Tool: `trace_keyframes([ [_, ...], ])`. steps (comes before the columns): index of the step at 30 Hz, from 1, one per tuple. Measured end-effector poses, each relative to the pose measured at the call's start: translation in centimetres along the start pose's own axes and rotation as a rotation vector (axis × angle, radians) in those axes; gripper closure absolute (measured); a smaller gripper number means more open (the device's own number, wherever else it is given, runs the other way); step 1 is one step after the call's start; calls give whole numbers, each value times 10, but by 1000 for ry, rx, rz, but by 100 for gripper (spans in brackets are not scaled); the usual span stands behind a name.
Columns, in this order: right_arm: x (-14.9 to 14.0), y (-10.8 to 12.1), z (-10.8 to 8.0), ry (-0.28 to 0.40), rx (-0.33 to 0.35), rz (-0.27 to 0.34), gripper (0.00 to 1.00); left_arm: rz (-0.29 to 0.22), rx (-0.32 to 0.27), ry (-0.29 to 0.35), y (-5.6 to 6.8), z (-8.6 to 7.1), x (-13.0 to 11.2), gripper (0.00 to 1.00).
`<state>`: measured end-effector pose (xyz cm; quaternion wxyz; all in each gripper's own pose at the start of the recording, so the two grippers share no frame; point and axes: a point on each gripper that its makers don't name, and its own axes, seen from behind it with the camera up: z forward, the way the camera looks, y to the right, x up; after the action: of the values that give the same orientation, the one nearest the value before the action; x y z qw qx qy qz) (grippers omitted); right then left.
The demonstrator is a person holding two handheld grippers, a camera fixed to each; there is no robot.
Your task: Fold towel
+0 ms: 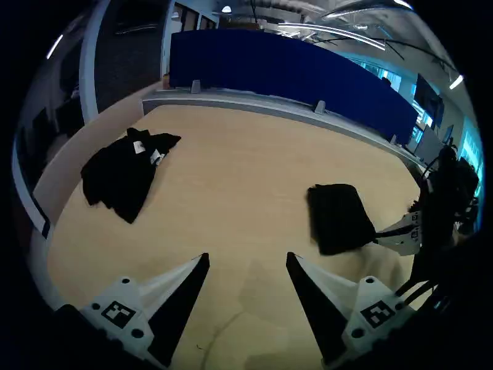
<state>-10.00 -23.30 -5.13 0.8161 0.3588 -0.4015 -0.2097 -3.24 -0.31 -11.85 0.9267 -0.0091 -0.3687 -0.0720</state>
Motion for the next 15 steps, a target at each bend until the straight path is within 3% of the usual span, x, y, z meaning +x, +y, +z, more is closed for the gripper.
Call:
trace_keyframes([
  [15,80,29,-63,126,-82,-74,98,14,-6,31,0,-4,19,7],
])
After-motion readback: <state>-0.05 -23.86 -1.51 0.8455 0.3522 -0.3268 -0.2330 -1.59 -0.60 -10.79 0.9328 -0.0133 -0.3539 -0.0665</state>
